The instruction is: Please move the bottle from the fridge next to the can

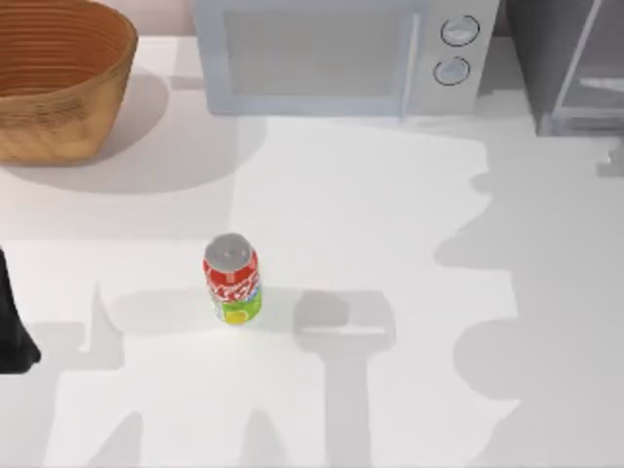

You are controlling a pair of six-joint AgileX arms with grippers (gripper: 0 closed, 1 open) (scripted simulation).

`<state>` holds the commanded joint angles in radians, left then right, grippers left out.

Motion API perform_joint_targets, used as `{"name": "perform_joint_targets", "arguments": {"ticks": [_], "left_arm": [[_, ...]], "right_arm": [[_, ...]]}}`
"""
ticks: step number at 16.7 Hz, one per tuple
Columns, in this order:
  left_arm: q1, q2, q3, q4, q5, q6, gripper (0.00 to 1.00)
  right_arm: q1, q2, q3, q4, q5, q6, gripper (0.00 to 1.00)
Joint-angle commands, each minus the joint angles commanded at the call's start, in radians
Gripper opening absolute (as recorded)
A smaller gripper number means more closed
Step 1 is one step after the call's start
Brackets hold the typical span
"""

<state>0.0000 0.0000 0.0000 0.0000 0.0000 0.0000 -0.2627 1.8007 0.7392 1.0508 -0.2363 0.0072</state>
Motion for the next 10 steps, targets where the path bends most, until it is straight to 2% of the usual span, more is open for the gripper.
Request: {"name": "perform_joint_targets", "arguments": {"ticks": [4, 10], "left_arm": [[0.000, 0.000, 0.000, 0.000, 0.000, 0.000, 1.00], [0.000, 0.000, 0.000, 0.000, 0.000, 0.000, 1.00]], "right_arm": [[0.265, 0.083, -0.011, 0.076, 0.261, -0.002, 0.00], [0.803, 0.175, -0.048, 0.195, 0.801, 0.001, 0.00]]}}
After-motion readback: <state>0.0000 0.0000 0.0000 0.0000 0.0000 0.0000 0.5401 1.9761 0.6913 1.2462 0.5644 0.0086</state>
